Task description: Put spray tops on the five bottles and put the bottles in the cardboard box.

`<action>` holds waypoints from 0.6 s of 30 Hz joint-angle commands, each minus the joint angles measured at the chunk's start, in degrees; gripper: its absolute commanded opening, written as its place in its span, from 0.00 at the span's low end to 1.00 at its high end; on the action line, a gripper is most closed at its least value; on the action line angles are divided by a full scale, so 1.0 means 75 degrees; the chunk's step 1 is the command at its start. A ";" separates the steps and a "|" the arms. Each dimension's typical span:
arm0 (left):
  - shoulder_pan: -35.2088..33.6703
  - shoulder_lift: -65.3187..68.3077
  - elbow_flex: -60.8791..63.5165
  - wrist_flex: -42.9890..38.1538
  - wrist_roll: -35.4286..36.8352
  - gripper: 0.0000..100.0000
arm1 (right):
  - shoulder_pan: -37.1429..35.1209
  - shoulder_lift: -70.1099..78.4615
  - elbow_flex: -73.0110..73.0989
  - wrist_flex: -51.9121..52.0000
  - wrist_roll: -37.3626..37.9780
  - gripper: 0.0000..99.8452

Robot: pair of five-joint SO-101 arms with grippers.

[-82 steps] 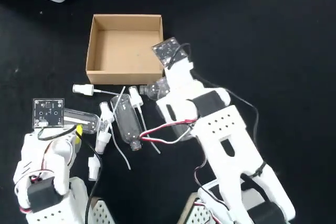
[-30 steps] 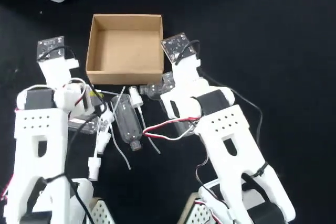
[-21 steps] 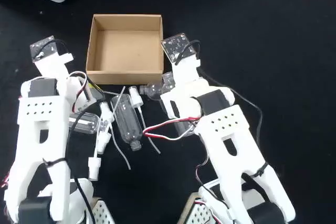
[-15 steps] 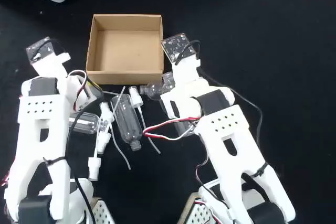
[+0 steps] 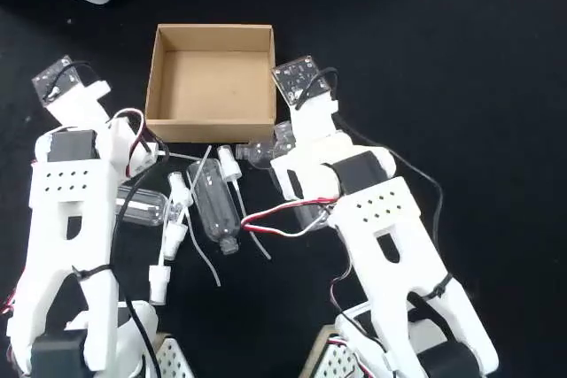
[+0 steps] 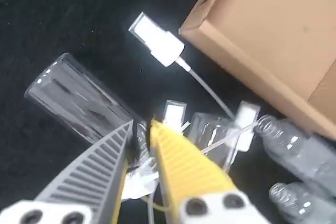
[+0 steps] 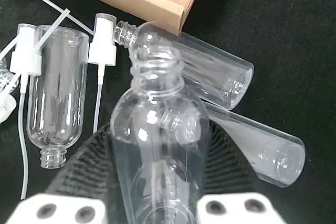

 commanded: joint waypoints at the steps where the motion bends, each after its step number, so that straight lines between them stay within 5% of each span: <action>1: 0.0111 0.0012 -0.0416 -0.0152 0.0844 0.11 | 0.0188 -0.0287 -0.0041 -0.0281 0.0000 0.05; 18: 0.0076 0.1829 -0.1729 -0.0152 0.1418 0.06 | 0.0188 -0.0287 -0.0041 -0.0270 0.0000 0.05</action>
